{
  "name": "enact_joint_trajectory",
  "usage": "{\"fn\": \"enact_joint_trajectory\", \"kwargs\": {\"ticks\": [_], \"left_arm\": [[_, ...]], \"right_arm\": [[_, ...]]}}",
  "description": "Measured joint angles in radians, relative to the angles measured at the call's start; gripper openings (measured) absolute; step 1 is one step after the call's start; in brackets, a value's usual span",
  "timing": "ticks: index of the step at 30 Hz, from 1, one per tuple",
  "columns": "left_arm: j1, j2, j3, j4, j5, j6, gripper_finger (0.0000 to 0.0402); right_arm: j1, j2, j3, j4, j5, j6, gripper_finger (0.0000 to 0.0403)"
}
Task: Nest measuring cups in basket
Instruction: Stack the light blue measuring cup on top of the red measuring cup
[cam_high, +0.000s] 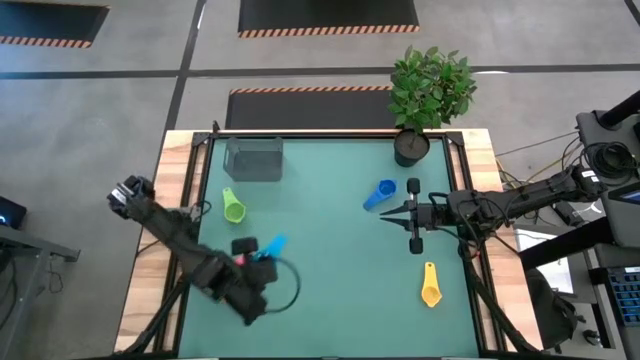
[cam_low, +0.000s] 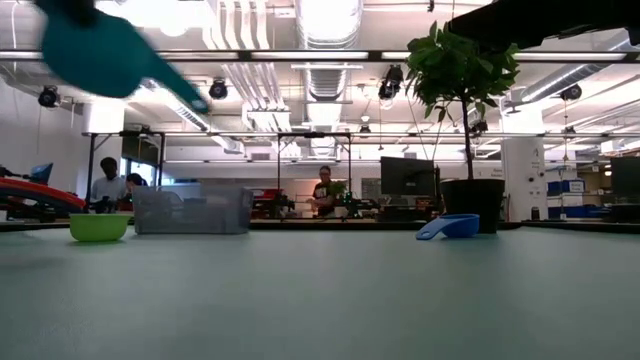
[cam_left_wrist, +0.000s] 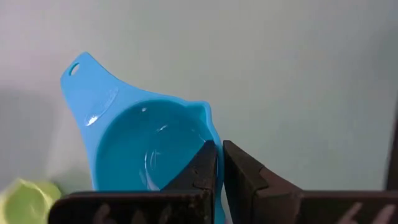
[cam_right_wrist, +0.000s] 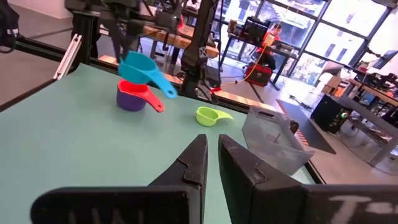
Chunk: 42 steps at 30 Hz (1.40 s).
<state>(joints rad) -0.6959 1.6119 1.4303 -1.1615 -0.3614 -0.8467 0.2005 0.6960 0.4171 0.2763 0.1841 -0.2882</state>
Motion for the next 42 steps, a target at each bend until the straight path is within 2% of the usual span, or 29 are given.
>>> {"fn": "enact_joint_trajectory", "kwargs": {"ticks": [7, 12, 21, 30, 42], "left_arm": [[-0.165, -0.001, -0.111, -0.017, 0.005, -0.207, 0.0], [-0.224, -0.001, -0.182, -0.026, 0.007, -0.31, 0.0], [-0.265, -0.001, -0.221, -0.019, 0.005, -0.376, 0.0], [-0.265, 0.003, -0.25, -0.019, 0.005, -0.4, 0.0027], [-0.265, 0.003, -0.254, 0.0, 0.039, -0.412, 0.0031]], "right_arm": [[0.0, 0.0, 0.0, 0.0, 0.0, 0.007, 0.0028], [0.0, 0.0, 0.0, 0.011, 0.0, 0.008, 0.0028], [0.0, 0.0, 0.001, 0.014, 0.0, 0.019, 0.0028], [0.0, 0.0, 0.001, 0.013, 0.0, 0.025, 0.0028], [0.0, 0.0, 0.0, 0.013, 0.0, 0.025, 0.0028]]}}
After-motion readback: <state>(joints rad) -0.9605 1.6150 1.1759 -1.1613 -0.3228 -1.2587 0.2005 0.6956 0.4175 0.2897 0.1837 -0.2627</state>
